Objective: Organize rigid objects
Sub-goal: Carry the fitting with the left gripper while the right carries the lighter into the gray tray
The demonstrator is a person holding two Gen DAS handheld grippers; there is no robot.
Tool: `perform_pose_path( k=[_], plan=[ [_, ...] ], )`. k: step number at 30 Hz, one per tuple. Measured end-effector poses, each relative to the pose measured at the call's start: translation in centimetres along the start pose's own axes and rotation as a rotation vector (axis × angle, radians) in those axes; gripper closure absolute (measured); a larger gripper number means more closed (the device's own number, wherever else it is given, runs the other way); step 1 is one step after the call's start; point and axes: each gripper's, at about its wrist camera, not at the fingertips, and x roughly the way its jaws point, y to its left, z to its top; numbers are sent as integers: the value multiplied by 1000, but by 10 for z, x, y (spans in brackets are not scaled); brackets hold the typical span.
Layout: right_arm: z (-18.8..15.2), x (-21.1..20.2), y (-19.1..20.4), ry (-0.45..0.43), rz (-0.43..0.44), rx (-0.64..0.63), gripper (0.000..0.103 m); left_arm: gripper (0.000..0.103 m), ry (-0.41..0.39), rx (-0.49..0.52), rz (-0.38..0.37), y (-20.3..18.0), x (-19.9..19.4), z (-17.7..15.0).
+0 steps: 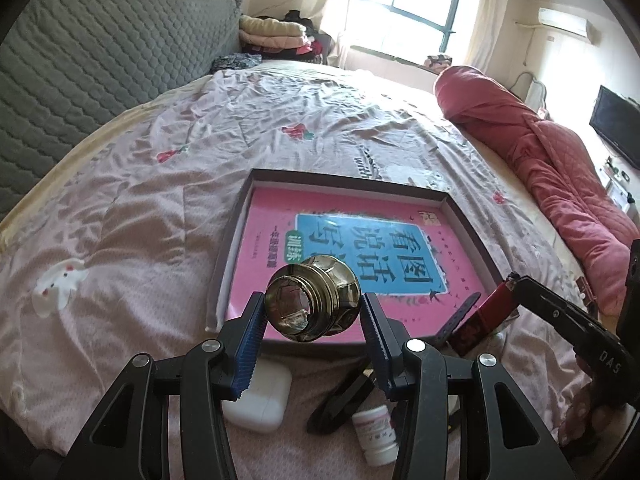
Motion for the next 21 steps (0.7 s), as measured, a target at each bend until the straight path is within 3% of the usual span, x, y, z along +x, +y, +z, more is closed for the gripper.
perform_pose_path(
  k=[11,21],
  plan=[
    [9,28,-36,33,-102,79,92,54,47,27,4,-5,33,13],
    [11,59,-52,101,-209,66,92,54,111,24,15,1,65,15]
  ],
)
